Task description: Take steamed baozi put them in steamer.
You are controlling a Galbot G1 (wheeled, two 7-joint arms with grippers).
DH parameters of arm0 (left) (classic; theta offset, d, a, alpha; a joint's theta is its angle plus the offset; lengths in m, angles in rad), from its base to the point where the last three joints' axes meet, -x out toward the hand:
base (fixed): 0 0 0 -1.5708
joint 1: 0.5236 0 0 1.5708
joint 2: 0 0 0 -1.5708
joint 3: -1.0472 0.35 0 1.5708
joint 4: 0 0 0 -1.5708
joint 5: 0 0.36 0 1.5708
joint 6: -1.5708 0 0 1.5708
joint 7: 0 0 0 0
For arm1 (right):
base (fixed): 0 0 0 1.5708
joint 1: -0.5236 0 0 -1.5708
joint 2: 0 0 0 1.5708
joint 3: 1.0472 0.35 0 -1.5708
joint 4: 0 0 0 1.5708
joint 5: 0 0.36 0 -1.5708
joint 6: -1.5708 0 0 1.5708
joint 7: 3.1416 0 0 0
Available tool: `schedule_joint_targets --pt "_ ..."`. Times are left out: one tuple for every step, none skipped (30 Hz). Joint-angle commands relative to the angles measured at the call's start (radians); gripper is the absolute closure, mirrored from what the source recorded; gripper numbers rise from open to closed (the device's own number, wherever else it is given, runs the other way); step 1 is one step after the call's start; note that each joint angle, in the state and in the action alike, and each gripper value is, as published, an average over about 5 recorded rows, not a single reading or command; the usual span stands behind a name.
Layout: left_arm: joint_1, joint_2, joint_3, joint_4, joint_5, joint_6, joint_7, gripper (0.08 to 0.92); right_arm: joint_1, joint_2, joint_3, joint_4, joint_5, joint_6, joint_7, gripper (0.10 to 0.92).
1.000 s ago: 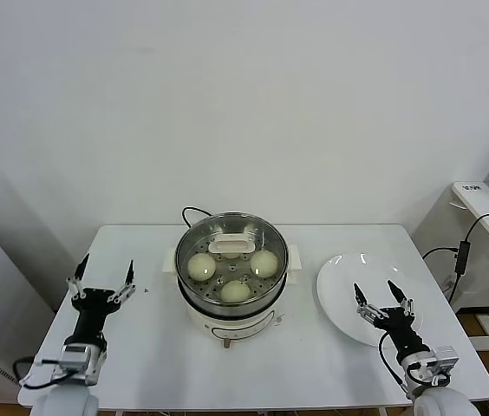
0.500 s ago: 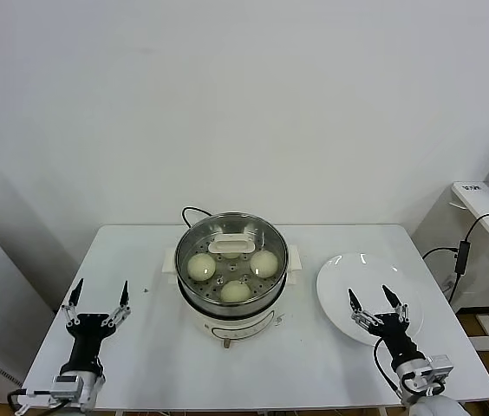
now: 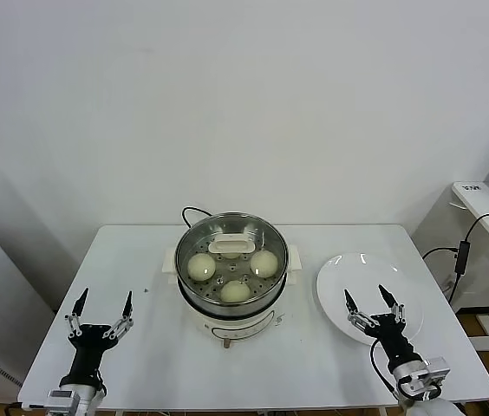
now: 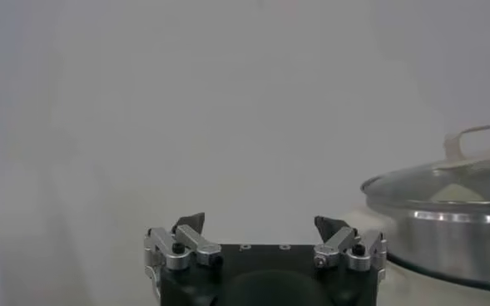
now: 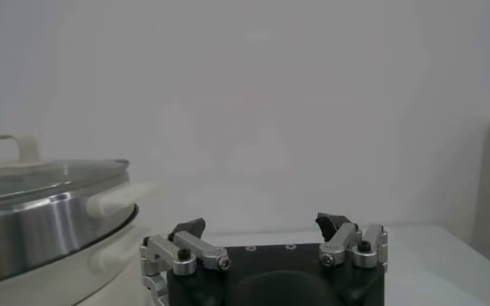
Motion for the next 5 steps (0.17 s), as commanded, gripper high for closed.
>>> schedule_joint_targets --pt "0.032 -0.005 -0.010 -0.009 -0.030 -0.023 0.050 0.177 -0.005 -0.001 -0.002 0.007 -0.002 0.007 -0.002 0.203" --pt "0.039 -0.005 -0.010 -0.011 -0.032 -0.026 0.057 0.177 -0.007 -0.002 -0.001 0.009 -0.001 0.007 -0.002 0.203" --pt "0.044 -0.004 -0.010 -0.013 -0.032 -0.030 0.064 0.177 -0.008 -0.003 -0.001 0.011 0.000 0.007 -0.003 0.203" --pt "0.047 -0.004 -0.009 -0.014 -0.032 -0.032 0.067 0.177 -0.009 -0.004 0.000 0.011 0.001 0.007 -0.003 0.203" --pt "0.050 -0.004 -0.009 -0.014 -0.032 -0.033 0.070 0.177 -0.009 -0.005 0.000 0.012 0.002 0.007 -0.003 0.203"
